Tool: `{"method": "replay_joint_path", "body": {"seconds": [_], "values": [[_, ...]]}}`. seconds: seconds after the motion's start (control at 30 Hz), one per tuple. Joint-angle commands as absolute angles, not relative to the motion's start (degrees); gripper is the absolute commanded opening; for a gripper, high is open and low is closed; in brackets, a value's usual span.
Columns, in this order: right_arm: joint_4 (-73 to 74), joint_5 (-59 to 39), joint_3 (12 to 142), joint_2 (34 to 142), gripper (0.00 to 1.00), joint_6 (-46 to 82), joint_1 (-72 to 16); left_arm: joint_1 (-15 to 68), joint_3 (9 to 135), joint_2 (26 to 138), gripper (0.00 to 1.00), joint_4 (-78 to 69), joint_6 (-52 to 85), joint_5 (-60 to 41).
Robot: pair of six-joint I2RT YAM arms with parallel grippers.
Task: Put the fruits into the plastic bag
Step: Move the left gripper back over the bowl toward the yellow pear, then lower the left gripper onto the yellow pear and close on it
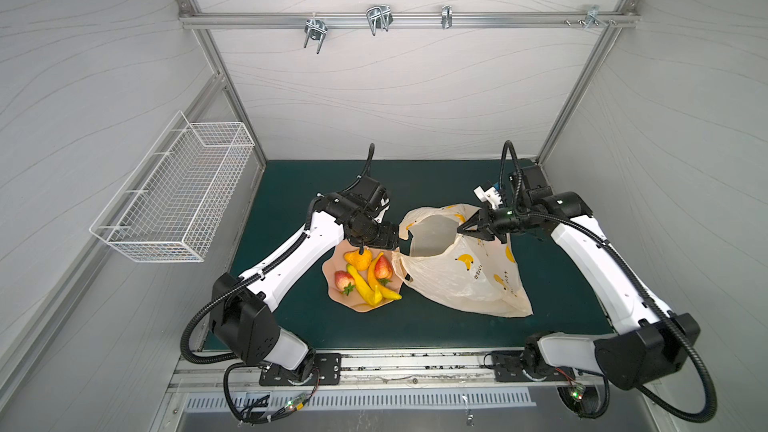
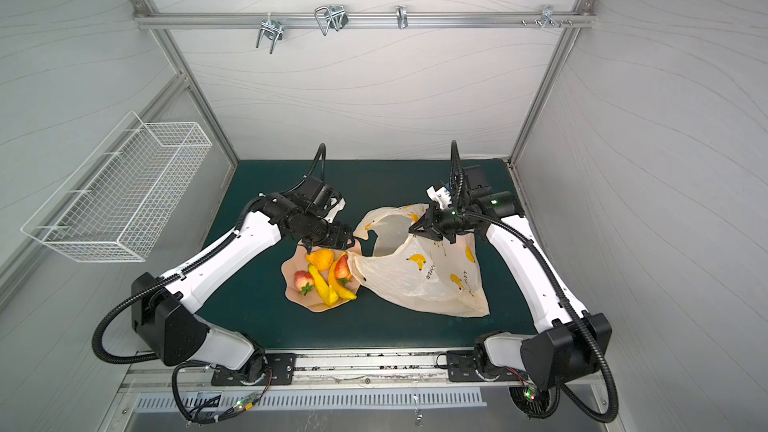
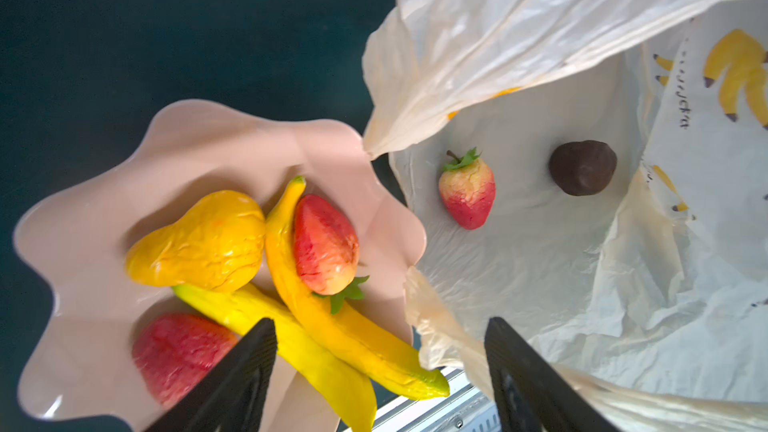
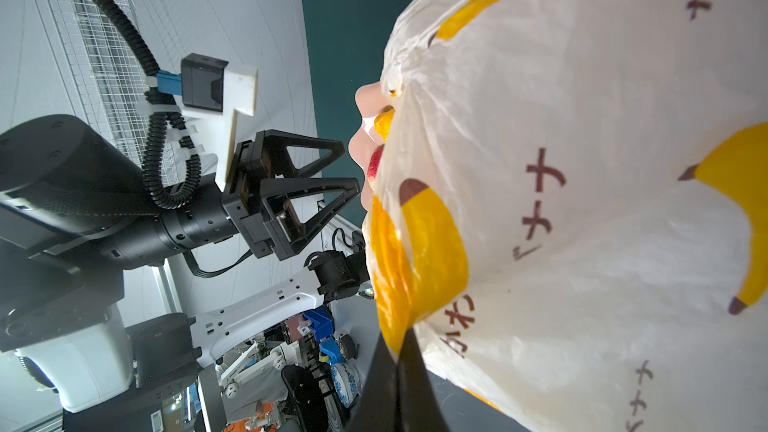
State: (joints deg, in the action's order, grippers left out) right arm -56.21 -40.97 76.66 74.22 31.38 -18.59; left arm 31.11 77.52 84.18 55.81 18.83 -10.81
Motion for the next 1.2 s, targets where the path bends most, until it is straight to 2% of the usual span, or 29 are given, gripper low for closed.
{"method": "replay_joint_path", "body": {"seconds": [0.0,0.17,0.43,1.17], "values": [[-58.7,-40.8,77.8,74.3,0.00,30.0,-18.2,29.4,77.1,82.5,0.81,59.6,19.4,-7.0],[-59.2,-40.5,78.2,74.0,0.00,29.5,-18.2,26.7,75.6,82.1,0.81,61.8,17.7,-4.8],[-59.3,-40.6,78.5,74.3,0.00,29.3,-18.3,23.5,73.0,82.4,0.81,61.0,19.7,-7.9],[-59.1,-40.7,78.6,75.1,0.00,28.4,-18.2,21.1,66.7,88.3,0.80,55.9,25.3,-8.6]]}}
